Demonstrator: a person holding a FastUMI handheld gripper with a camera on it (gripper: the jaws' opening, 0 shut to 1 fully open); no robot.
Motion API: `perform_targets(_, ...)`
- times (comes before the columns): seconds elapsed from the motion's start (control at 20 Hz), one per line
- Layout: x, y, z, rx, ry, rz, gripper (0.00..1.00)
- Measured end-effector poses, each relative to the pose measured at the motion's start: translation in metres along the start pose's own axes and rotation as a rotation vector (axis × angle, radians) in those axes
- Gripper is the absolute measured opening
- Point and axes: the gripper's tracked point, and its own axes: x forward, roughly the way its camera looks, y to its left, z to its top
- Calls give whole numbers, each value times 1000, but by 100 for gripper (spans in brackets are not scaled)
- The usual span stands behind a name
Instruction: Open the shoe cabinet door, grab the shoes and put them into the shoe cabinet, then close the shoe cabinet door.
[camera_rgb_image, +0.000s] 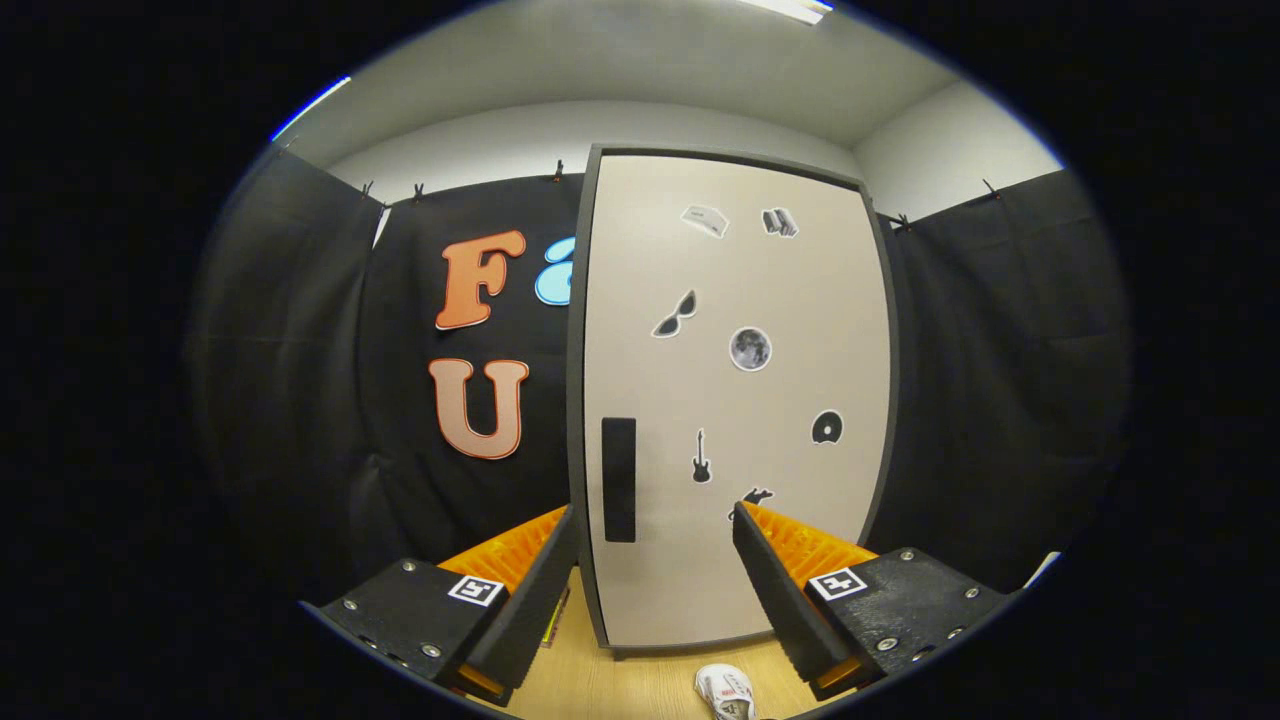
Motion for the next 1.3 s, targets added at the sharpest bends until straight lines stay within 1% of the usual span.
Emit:
perform_targets(0.15, 40, 11, -16, -3, 34, 17, 95)
perform_targets(0.35, 83, 18, -29, -17, 46, 28, 92)
perform_targets(0.55, 118, 20, -39, -27, 67, 28, 83)
perform_targets(0.65, 130, 25, -45, -19, 80, 43, 76)
perform_targets(0.7, 134, 26, -44, -22, 76, 39, 70)
perform_targets(0.75, 139, 25, -44, -33, 68, 32, 67)
perform_targets(0.8, 141, 28, -43, -45, 63, 36, 61)
perform_targets(0.85, 142, 32, -45, -59, 64, 45, 58)
perform_targets(0.9, 142, 34, -43, -73, 47, 47, 49)
perform_targets(1.0, 141, 34, -43, -96, 36, 41, 40)
perform_targets(1.05, 140, 34, -44, -74, 40, 47, 38)
perform_targets(1.15, 141, 34, -45, -5, 54, 65, 31)
perform_targets(1.2, 140, 34, -44, -3, 55, 73, 26)
perform_targets(1.3, 137, 34, -43, -18, 46, 78, 21)
